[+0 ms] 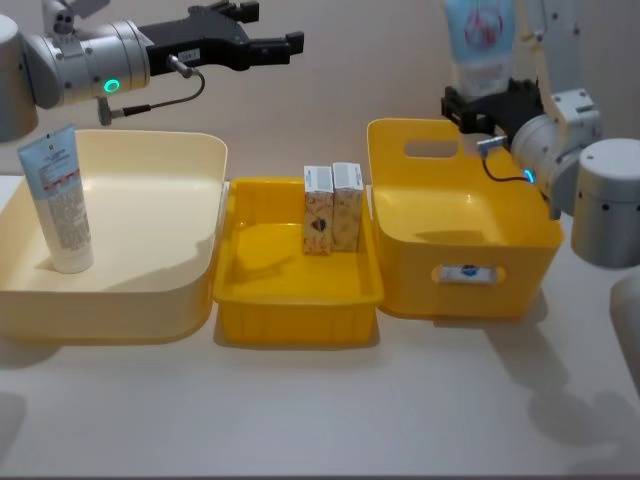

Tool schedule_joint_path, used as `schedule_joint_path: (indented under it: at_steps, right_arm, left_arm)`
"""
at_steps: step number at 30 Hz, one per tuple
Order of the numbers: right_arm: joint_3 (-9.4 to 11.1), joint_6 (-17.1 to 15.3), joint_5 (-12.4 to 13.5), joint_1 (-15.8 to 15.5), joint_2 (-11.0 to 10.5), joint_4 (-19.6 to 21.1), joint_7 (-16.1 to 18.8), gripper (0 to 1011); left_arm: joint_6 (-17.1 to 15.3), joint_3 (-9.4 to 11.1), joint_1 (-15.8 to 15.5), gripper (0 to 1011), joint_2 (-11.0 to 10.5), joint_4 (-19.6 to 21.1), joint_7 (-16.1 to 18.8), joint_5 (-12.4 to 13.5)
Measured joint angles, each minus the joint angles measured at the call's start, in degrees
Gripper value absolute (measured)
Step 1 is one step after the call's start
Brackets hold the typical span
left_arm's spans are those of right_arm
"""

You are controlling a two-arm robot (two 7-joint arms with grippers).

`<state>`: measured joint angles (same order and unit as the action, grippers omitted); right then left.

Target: Bimanual collaborative sorting of washing and personal care products

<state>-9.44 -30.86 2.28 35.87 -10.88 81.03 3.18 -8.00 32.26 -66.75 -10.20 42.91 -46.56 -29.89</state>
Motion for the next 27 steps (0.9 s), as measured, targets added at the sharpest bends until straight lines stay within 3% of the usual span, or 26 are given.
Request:
schedule_joint_path:
  at_steps: [9, 27]
  right_arm:
    - [0.77, -0.76, -0.64, 0.17, -0.48, 0.00, -1.04, 1001]
    - [1.32, -1.27, -1.06, 0.27, -0.81, -0.07, -1.69, 1001]
  left_arm:
    - [0.00, 0.00, 0.00, 1003, 0.00, 0.00, 0.00, 0.00]
    - [0.00, 0.00, 0.00, 1003, 0.00, 0.00, 0.00, 0.00]
